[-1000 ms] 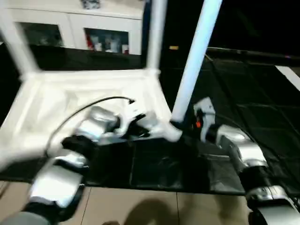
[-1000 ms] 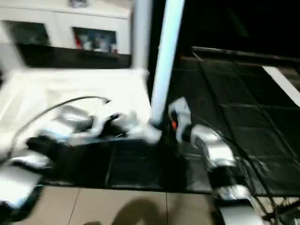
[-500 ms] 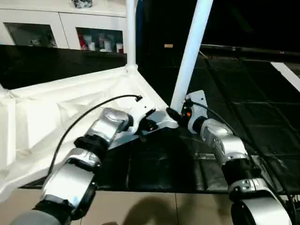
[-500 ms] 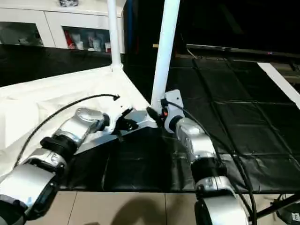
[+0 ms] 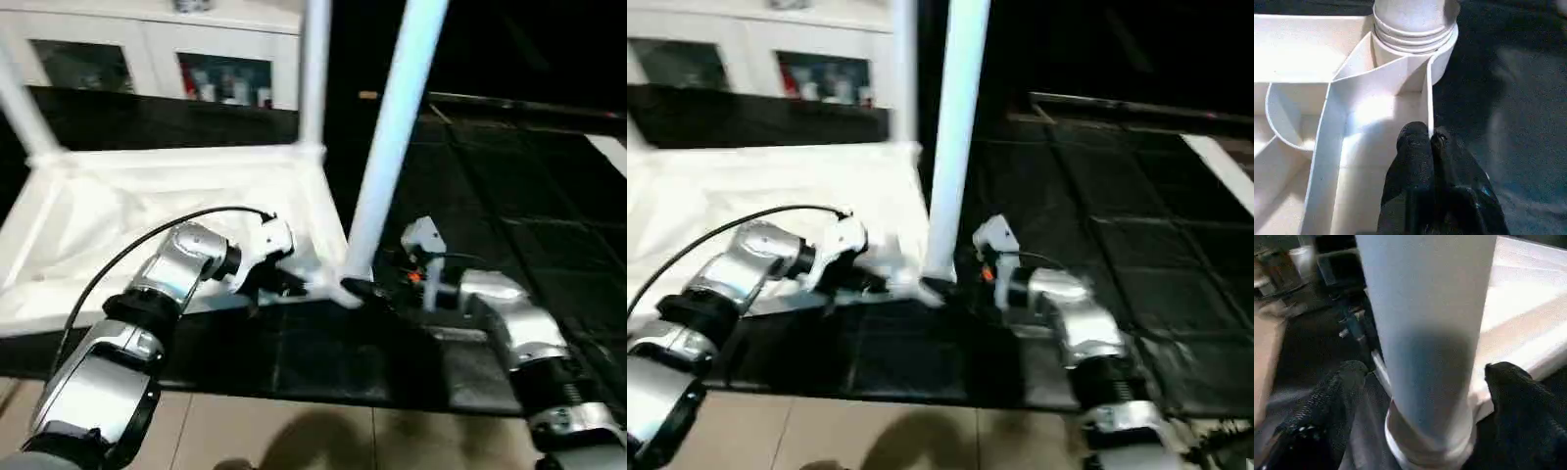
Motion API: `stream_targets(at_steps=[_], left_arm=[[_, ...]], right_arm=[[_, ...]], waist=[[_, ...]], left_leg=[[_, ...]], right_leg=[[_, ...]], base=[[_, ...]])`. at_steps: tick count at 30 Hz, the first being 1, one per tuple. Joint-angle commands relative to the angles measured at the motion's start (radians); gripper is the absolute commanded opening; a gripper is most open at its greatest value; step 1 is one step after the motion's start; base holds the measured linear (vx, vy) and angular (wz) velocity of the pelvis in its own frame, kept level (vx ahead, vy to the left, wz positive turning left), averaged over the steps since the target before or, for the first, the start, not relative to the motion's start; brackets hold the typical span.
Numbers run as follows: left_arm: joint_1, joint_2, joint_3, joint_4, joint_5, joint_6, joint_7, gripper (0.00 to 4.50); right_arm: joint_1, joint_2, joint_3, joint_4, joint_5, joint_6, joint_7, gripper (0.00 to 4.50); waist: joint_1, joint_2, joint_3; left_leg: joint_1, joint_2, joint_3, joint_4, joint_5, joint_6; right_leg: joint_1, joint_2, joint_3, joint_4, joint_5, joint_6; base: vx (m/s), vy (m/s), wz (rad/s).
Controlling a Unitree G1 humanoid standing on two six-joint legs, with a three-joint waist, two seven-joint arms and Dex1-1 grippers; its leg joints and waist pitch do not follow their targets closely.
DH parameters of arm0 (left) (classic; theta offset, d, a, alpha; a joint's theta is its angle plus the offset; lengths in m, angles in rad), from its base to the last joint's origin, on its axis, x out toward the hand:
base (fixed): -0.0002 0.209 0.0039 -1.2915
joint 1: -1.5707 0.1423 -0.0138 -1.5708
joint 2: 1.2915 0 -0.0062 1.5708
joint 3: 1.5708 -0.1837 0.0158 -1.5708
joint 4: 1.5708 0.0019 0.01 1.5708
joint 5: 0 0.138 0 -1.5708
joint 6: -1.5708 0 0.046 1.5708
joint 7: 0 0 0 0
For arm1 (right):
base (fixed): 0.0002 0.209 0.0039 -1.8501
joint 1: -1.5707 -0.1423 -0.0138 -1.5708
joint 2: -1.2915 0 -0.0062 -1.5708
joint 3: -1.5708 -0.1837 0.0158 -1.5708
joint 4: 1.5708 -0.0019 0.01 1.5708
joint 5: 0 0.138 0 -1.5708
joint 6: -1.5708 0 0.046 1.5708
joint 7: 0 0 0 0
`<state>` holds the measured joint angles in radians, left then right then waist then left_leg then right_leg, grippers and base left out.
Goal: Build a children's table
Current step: Rotate leg to tighten
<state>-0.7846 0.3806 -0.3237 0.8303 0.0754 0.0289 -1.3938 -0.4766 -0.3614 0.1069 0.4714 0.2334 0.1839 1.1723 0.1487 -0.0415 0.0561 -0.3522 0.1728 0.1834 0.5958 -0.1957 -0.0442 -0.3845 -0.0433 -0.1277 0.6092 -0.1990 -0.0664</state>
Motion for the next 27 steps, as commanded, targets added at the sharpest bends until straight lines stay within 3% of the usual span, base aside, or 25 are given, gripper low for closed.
stream_targets(at_steps=[1, 5, 6, 14, 27], left_arm=[[-0.004, 0.004, -0.029, -0.053, -0.015, -0.037, -0.088, 0.0], [0.001, 0.011, -0.039, -0.066, -0.023, -0.049, -0.128, 0.0], [0.004, 0.014, -0.047, -0.081, -0.026, -0.054, -0.158, 0.0], [0.004, 0.011, -0.074, -0.106, -0.017, -0.066, -0.203, 0.0], [0.005, 0.004, -0.081, -0.106, -0.005, -0.068, -0.199, 0.0]], right_arm=[[0.003, -0.033, 0.017, -0.016, 0.018, -0.014, 0.089, 4.24], [0.004, -0.049, 0.025, -0.014, 0.031, -0.018, 0.148, 4.24], [0.001, -0.058, 0.035, -0.004, 0.03, -0.036, 0.195, 3.99], [-0.02, -0.055, 0.069, 0.021, 0.037, -0.04, 0.281, 3.47], [-0.033, -0.052, 0.075, 0.053, 0.043, -0.012, 0.336, 2.48]], waist=[[-0.002, 0.002, -0.066], [0.003, -0.001, -0.067], [0.004, -0.004, -0.068], [0.015, -0.007, -0.067], [0.013, -0.006, -0.069]], left_leg=[[0.01, 0.087, -0.027, -0.061, -0.099, 0.077], [0.006, 0.086, -0.028, -0.061, -0.091, 0.077], [0.006, 0.084, -0.027, -0.06, -0.087, 0.079], [0.009, 0.087, -0.026, -0.06, -0.079, 0.082], [0.008, 0.086, -0.023, -0.059, -0.07, 0.085]], right_leg=[[0.056, -0.142, 0.087, -0.083, -0.199, -0.111], [0.057, -0.143, 0.085, -0.083, -0.225, -0.092], [0.057, -0.142, 0.084, -0.082, -0.224, -0.09], [0.052, -0.141, 0.085, -0.08, -0.22, -0.094], [0.053, -0.141, 0.082, -0.078, -0.216, -0.092]], base=[[0.0, 0.0, 0.0], [0.0, 0.0, 0.0], [0.0, 0.0, 0.0], [0.0, 0.0, 0.0], [0.0, 0.0, 0.0]])
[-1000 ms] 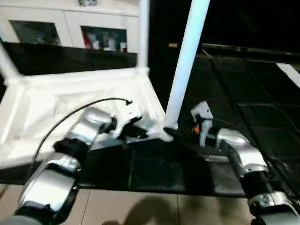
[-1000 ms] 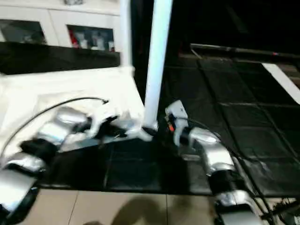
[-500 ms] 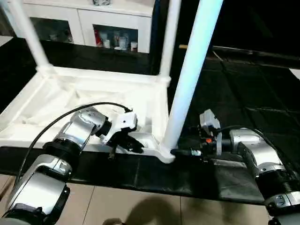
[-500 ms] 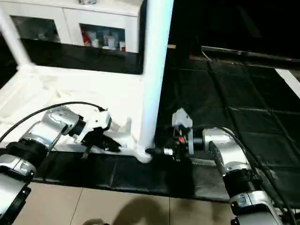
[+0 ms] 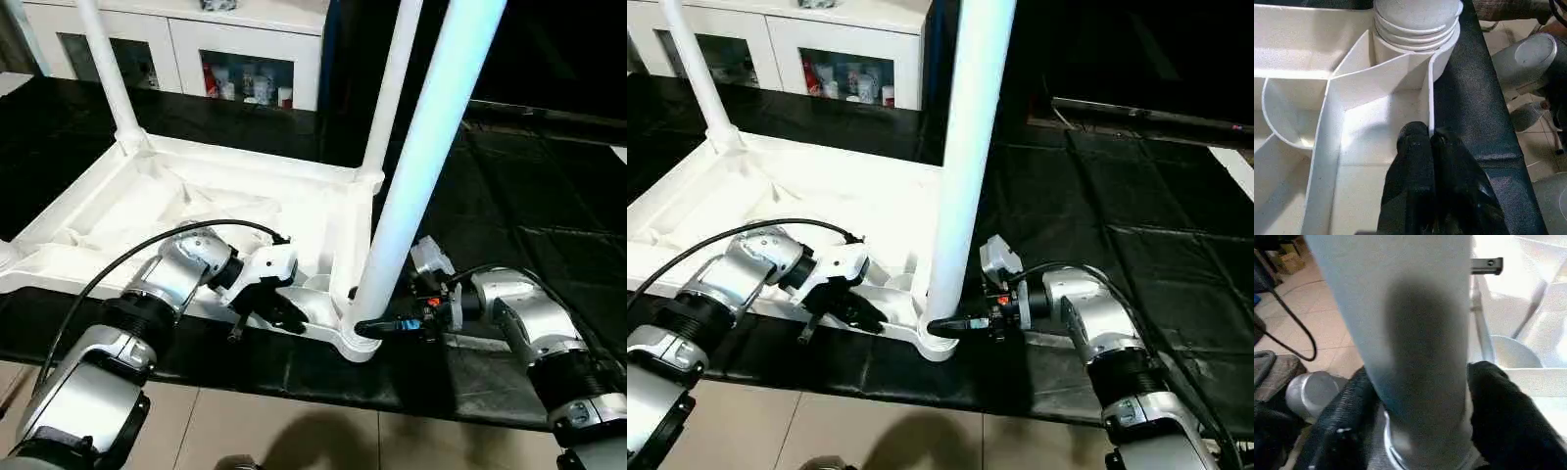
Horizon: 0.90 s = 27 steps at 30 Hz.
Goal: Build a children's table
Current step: Rotate leg to tighten
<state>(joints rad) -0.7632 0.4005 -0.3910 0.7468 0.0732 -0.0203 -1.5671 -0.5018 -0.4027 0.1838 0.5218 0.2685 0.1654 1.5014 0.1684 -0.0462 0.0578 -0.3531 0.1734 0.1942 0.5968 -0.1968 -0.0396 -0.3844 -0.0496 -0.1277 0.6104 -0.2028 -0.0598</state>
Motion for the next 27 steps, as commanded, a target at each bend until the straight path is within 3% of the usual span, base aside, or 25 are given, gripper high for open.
stream_targets(at_steps=[1, 6, 8, 12, 14, 15, 17, 18, 22, 24, 27], left_arm=[[-0.016, -0.017, -0.015, -0.022, -0.002, -0.017, -0.023, 0.0], [-0.032, -0.037, -0.004, 0.02, 0.025, 0.037, 0.081, 0.0], [-0.045, -0.06, 0.016, 0.045, 0.024, 0.07, 0.145, 0.0], [-0.069, -0.108, 0.051, 0.095, 0.029, 0.115, 0.292, 0.0], [-0.094, -0.161, 0.092, 0.131, 0.007, 0.189, 0.397, 0.0], [-0.102, -0.177, 0.102, 0.141, 0.001, 0.208, 0.423, 0.0], [-0.128, -0.219, 0.123, 0.176, -0.004, 0.235, 0.516, 0.0], [-0.139, -0.237, 0.132, 0.192, -0.005, 0.244, 0.559, 0.0], [-0.176, -0.298, 0.175, 0.245, -0.019, 0.267, 0.69, 0.0], [-0.189, -0.335, 0.196, 0.266, -0.016, 0.268, 0.761, 0.0], [-0.19, -0.356, 0.204, 0.265, -0.013, 0.266, 0.778, 0.0]], right_arm=[[-0.008, -0.011, -0.002, 0.003, 0.011, 0.008, 0.008, 2.36], [0.018, 0.019, -0.026, -0.038, 0.035, 0.063, -0.067, 2.13], [0.028, 0.037, -0.032, -0.039, 0.013, 0.061, -0.137, 2.1], [0.027, 0.083, -0.048, -0.018, -0.038, 0.057, -0.301, 2.06], [-0.001, 0.146, -0.078, 0.018, -0.073, 0.091, -0.492, 2.03], [-0.01, 0.164, -0.084, 0.028, -0.084, 0.097, -0.545, 2.02], [-0.038, 0.218, -0.095, 0.051, -0.107, 0.13, -0.684, 1.99], [-0.049, 0.241, -0.099, 0.06, -0.115, 0.143, -0.74, 1.98], [-0.08, 0.311, -0.116, 0.079, -0.134, 0.182, -0.887, 1.94], [-0.094, 0.352, -0.113, 0.087, -0.158, 0.188, -0.951, 1.94], [-0.102, 0.368, -0.099, 0.094, -0.183, 0.174, -0.974, 1.94]], waist=[[-0.008, 0.0, -0.071], [-0.009, 0.0, -0.069], [-0.008, 0.0, -0.066], [-0.024, -0.001, -0.064], [-0.036, 0.001, -0.064], [-0.044, -0.003, -0.066], [-0.058, 0.0, -0.065], [-0.062, -0.002, -0.067], [-0.068, -0.004, -0.067], [-0.071, -0.005, -0.069], [-0.07, -0.003, -0.068]], left_leg=[[0.009, 0.087, -0.035, -0.06, -0.072, 0.078], [0.01, 0.085, -0.034, -0.061, -0.089, 0.066], [0.017, 0.084, -0.032, -0.062, -0.108, 0.057], [0.018, 0.081, -0.038, -0.066, -0.134, 0.025], [0.016, 0.081, -0.041, -0.067, -0.138, 0.017], [0.009, 0.08, -0.043, -0.068, -0.131, 0.017], [0.014, 0.078, -0.041, -0.065, -0.13, 0.016], [0.012, 0.074, -0.04, -0.063, -0.129, 0.02], [0.01, 0.071, -0.036, -0.061, -0.105, 0.041], [0.01, 0.078, -0.037, -0.063, -0.091, 0.048], [0.01, 0.076, -0.036, -0.062, -0.087, 0.055]], right_leg=[[0.053, -0.135, 0.082, -0.079, -0.209, -0.1], [0.053, -0.135, 0.083, -0.083, -0.235, -0.097], [0.048, -0.136, 0.083, -0.092, -0.277, -0.088], [0.05, -0.141, 0.079, -0.102, -0.357, -0.071], [0.049, -0.142, 0.079, -0.101, -0.362, -0.076], [0.057, -0.143, 0.078, -0.098, -0.35, -0.079], [0.05, -0.142, 0.08, -0.099, -0.338, -0.093], [0.053, -0.143, 0.08, -0.1, -0.336, -0.1], [0.053, -0.14, 0.083, -0.099, -0.299, -0.106], [0.052, -0.138, 0.084, -0.09, -0.242, -0.121], [0.055, -0.141, 0.086, -0.087, -0.21, -0.137]], base=[[0.0, 0.0, 0.0], [0.0, 0.0, 0.0], [0.0, 0.0, 0.0], [0.0, 0.0, 0.0], [0.0, 0.0, 0.0], [0.0, 0.0, 0.0], [0.0, 0.0, 0.0], [0.0, 0.0, 0.0], [0.0, 0.0, 0.0], [0.0, 0.0, 0.0], [0.0, 0.0, 0.0]])
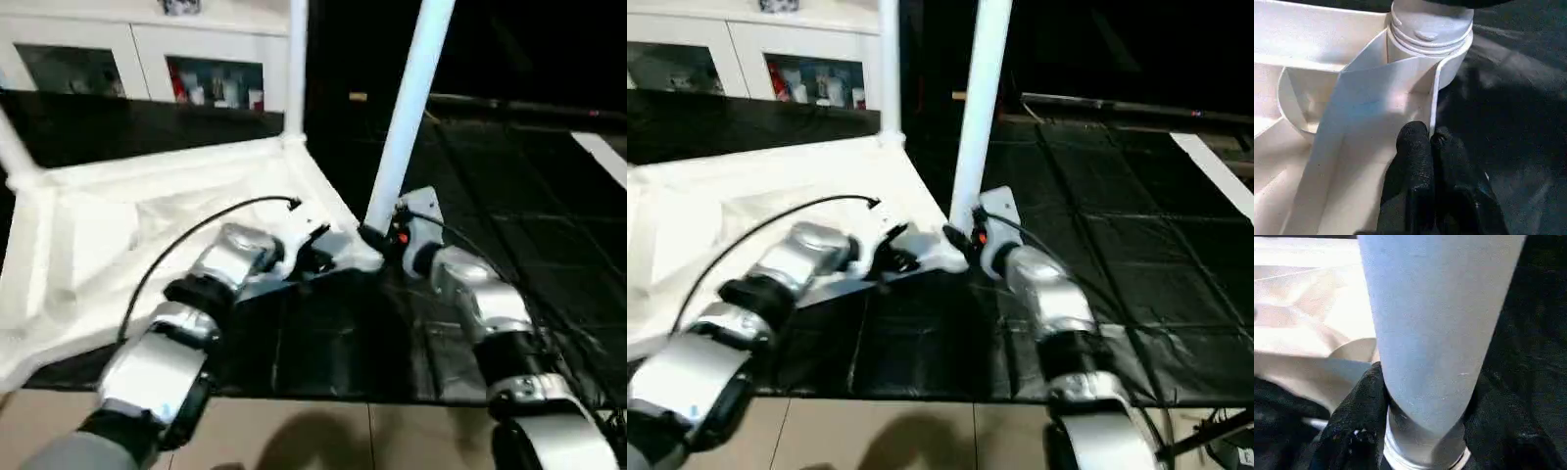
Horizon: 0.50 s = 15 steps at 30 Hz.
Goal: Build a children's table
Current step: Rotate leg to tighten
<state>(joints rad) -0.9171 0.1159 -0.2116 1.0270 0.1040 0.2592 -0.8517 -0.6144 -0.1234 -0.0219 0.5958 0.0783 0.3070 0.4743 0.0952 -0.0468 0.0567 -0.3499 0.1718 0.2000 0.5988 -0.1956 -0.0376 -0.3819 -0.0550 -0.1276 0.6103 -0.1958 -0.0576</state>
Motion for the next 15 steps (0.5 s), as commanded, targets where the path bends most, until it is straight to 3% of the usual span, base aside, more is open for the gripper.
stream_targets(at_steps=[1, 2, 7, 10, 13, 15], left_arm=[[-0.035, -0.072, 0.027, -0.018, -0.045, -0.01, 0.057, 0.0], [-0.035, -0.069, 0.022, -0.017, -0.039, -0.015, 0.053, 0.0], [-0.019, -0.034, -0.004, -0.034, -0.018, -0.071, -0.015, 0.0], [0.009, 0.016, -0.032, -0.078, -0.009, -0.096, -0.126, 0.0], [0.029, 0.052, -0.061, -0.115, 0.002, -0.13, -0.199, 0.0], [0.043, 0.081, -0.08, -0.136, 0.008, -0.144, -0.254, 0.0]], right_arm=[[0.013, 0.091, 0.104, 0.014, 0.015, 0.032, 0.061, 1.94], [0.016, 0.093, 0.1, 0.006, 0.022, 0.032, 0.066, 2.48], [0.042, 0.072, 0.104, -0.037, 0.05, 0.035, 0.124, 2.98], [0.076, 0.018, 0.116, -0.073, 0.049, -0.014, 0.221, 3.11], [0.102, -0.024, 0.112, -0.102, 0.07, -0.027, 0.306, 3.52], [0.12, -0.063, 0.112, -0.121, 0.081, -0.048, 0.364, 3.62]], waist=[[0.003, -0.003, -0.067], [0.004, -0.004, -0.065], [0.005, -0.005, -0.064], [0.003, -0.002, -0.066], [0.003, -0.005, -0.068], [0.004, -0.001, -0.065]], left_leg=[[0.007, 0.077, -0.041, -0.063, -0.09, 0.056], [0.007, 0.077, -0.041, -0.064, -0.096, 0.06], [0.008, 0.079, -0.043, -0.067, -0.106, 0.065], [0.006, 0.08, -0.043, -0.066, -0.101, 0.067], [0.003, 0.082, -0.042, -0.065, -0.091, 0.082], [0.004, 0.082, -0.042, -0.065, -0.101, 0.08]], right_leg=[[0.053, -0.136, 0.086, -0.088, -0.216, -0.139], [0.054, -0.137, 0.086, -0.091, -0.228, -0.135], [0.053, -0.136, 0.086, -0.095, -0.252, -0.114], [0.054, -0.139, 0.088, -0.088, -0.213, -0.127], [0.057, -0.14, 0.088, -0.083, -0.174, -0.136], [0.055, -0.138, 0.087, -0.085, -0.192, -0.138]], base=[[0.0, 0.0, 0.0], [0.0, 0.0, 0.0], [0.0, 0.0, 0.0], [0.0, 0.0, 0.0], [0.0, 0.0, 0.0], [0.0, 0.0, 0.0]])
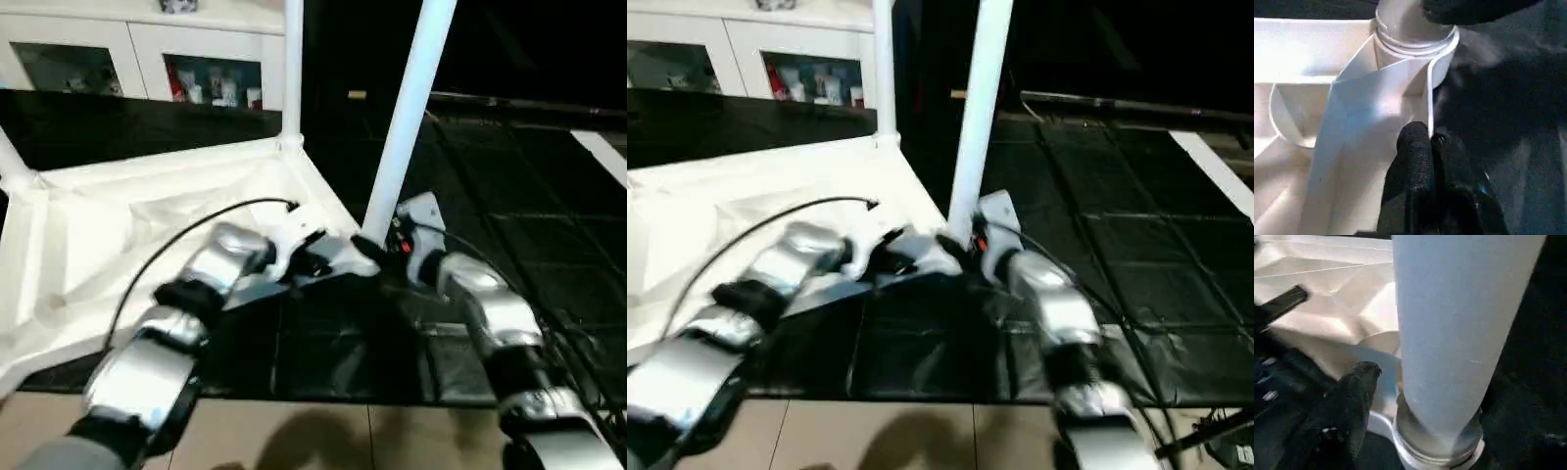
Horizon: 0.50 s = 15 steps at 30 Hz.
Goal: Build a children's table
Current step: Rotate leg to tighten
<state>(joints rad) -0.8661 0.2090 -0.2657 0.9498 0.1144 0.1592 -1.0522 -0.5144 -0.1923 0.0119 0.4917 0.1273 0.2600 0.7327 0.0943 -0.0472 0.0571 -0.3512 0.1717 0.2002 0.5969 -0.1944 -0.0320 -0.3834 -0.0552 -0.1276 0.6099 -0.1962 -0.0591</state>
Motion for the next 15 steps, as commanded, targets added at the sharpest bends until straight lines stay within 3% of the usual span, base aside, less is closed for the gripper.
stream_targets(at_steps=[1, 2, 4, 5, 7, 12, 15], left_arm=[[0.009, 0.017, -0.044, -0.083, -0.004, -0.068, -0.123, 0.0], [0.009, 0.017, -0.044, -0.083, -0.004, -0.068, -0.123, 0.0], [0.024, 0.039, -0.055, -0.102, -0.01, -0.093, -0.186, 0.0], [0.039, 0.061, -0.061, -0.124, -0.024, -0.116, -0.265, 0.0], [0.046, 0.072, -0.067, -0.134, -0.029, -0.127, -0.3, 0.0], [0.065, 0.118, -0.096, -0.171, -0.041, -0.149, -0.412, 0.0], [0.068, 0.131, -0.105, -0.186, -0.05, -0.148, -0.446, 0.0]], right_arm=[[0.037, -0.038, 0.077, -0.041, 0.055, -0.012, 0.184, 3.62], [0.037, -0.039, 0.077, -0.041, 0.055, -0.012, 0.185, 3.87], [0.051, -0.077, 0.077, -0.07, 0.079, -0.014, 0.26, 3.96], [0.062, -0.121, 0.08, -0.099, 0.097, -0.011, 0.351, 4.0], [0.066, -0.142, 0.086, -0.108, 0.1, -0.014, 0.393, 4.24], [0.069, -0.226, 0.126, -0.107, 0.101, -0.034, 0.562, 4.45], [0.065, -0.247, 0.145, -0.102, 0.104, -0.054, 0.621, 4.45]], waist=[[0.009, 0.0, -0.065], [0.009, -0.002, -0.065], [0.011, 0.004, -0.064], [0.014, 0.001, -0.064], [0.027, 0.01, -0.064], [0.05, 0.008, -0.065], [0.055, 0.007, -0.065]], left_leg=[[0.006, 0.084, -0.044, -0.064, -0.111, 0.074], [0.006, 0.084, -0.043, -0.064, -0.111, 0.076], [0.007, 0.086, -0.043, -0.065, -0.115, 0.074], [0.006, 0.086, -0.04, -0.064, -0.118, 0.075], [0.007, 0.087, -0.039, -0.063, -0.12, 0.075], [0.016, 0.092, -0.038, -0.064, -0.13, 0.055], [0.01, 0.091, -0.038, -0.064, -0.131, 0.055]], right_leg=[[0.058, -0.14, 0.087, -0.088, -0.207, -0.13], [0.06, -0.139, 0.088, -0.088, -0.206, -0.128], [0.056, -0.137, 0.086, -0.087, -0.208, -0.133], [0.056, -0.135, 0.087, -0.088, -0.211, -0.128], [0.056, -0.134, 0.085, -0.088, -0.216, -0.125], [0.048, -0.135, 0.086, -0.087, -0.225, -0.13], [0.052, -0.136, 0.086, -0.084, -0.22, -0.132]], base=[[0.0, 0.0, 0.0], [0.0, 0.0, 0.0], [0.0, 0.0, 0.0], [0.0, 0.0, 0.0], [0.0, 0.0, 0.0], [0.0, 0.0, 0.0], [0.0, 0.0, 0.0]])
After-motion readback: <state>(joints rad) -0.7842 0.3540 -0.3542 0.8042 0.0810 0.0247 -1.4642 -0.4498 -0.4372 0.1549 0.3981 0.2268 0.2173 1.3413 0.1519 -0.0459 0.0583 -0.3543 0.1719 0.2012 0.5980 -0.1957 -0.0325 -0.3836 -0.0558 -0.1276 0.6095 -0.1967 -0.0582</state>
